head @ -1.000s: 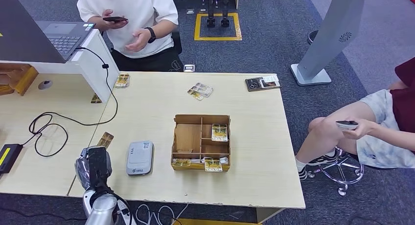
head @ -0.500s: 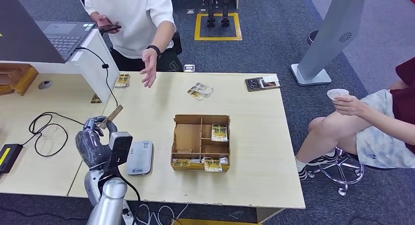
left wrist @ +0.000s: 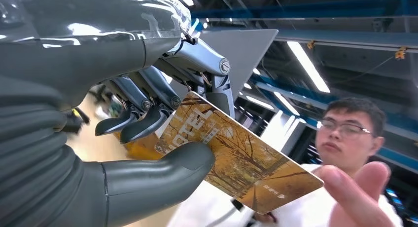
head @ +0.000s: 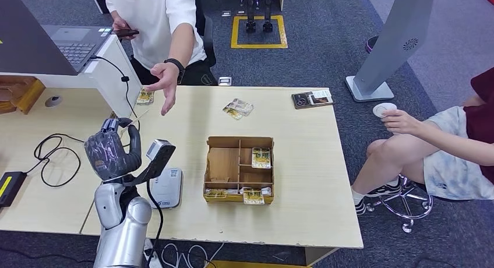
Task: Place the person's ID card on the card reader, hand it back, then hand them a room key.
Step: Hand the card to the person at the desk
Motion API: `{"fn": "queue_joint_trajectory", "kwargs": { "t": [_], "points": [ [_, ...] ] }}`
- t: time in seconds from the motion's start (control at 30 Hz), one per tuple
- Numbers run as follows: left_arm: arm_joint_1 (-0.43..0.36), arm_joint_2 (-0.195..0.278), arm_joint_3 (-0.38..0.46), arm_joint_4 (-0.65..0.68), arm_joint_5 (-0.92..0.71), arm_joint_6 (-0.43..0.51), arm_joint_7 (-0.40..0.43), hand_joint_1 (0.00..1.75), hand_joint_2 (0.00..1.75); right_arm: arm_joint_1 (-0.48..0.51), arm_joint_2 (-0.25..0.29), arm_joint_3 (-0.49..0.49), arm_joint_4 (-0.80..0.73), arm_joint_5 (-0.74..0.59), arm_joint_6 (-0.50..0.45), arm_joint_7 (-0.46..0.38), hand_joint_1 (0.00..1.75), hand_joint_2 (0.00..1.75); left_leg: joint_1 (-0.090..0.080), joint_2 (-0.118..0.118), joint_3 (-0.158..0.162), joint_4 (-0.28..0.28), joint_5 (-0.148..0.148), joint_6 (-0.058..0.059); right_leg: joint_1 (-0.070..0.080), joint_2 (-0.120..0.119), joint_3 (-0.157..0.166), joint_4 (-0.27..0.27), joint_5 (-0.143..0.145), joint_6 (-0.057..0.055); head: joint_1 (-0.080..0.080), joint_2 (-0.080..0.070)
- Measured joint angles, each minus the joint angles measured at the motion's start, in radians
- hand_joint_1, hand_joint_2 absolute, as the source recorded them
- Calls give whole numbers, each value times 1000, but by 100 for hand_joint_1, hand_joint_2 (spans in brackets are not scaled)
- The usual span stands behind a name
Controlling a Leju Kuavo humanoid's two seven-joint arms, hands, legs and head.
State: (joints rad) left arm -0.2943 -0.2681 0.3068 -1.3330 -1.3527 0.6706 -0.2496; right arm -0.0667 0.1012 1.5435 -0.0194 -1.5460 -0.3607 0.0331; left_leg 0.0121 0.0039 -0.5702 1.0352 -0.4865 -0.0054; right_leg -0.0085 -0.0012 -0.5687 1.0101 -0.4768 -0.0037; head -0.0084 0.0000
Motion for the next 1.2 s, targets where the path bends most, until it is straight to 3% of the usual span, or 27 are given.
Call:
{"fn": "queue_joint_trajectory", "kwargs": {
  "t": [0.17, 0.3, 0.57, 0.93, 0.97, 1.07, 1.1, 1.2],
  "points": [
    [-14, 54, -69, 6, -111, 0, 177, 175, 175, -3, -8, 4, -11, 0, 1, -2, 0, 175, 0, 0, 0, 0, 0, 0, 0, 0, 0, 0, 0, 0, 0, 0],
    [-18, 94, -133, 20, -149, 0, 265, 175, 175, -3, -12, 4, -16, -6, 0, -3, 0, 175, 0, 0, 0, 0, 0, 0, 0, 0, 0, 0, 0, 0, 0, 0],
    [-19, 134, -200, 36, -159, 0, 305, 175, 175, -3, -15, 4, -21, -6, -2, -10, 0, 175, 0, 0, 0, 0, 0, 0, 0, 0, 0, 0, 0, 0, 0, 0],
    [-20, 149, -252, 36, -145, 0, 302, 175, 175, -3, -16, 4, -23, -7, -4, -17, 0, 175, 0, 0, 0, 0, 0, 0, 0, 0, -1, 0, 0, 0, 0, 0],
    [-20, 149, -257, 36, -144, 0, 299, 158, 175, -3, -16, 4, -23, -8, -4, -17, 0, 175, 0, 0, 0, 0, 0, 0, 0, 0, -1, 0, 0, 0, 0, 0],
    [-20, 148, -269, 36, -141, 0, 293, 27, 175, -3, -16, 4, -23, -8, -5, -17, 0, 175, 0, 0, 0, 0, 0, 0, 0, 0, -1, 0, 0, 0, 0, 0],
    [-20, 147, -272, 36, -139, 0, 291, 0, 175, -3, -16, 4, -23, -8, -6, -18, 0, 175, 0, 0, 0, 0, 0, 0, 0, 0, -1, 0, 0, 0, 0, 0],
    [-20, 146, -277, 34, -131, 0, 288, 0, 175, -3, -16, 4, -23, -8, -7, -20, 0, 175, 0, 0, 0, 0, 0, 0, 0, 0, -1, 0, 0, 0, 0, 0]
  ]
}}
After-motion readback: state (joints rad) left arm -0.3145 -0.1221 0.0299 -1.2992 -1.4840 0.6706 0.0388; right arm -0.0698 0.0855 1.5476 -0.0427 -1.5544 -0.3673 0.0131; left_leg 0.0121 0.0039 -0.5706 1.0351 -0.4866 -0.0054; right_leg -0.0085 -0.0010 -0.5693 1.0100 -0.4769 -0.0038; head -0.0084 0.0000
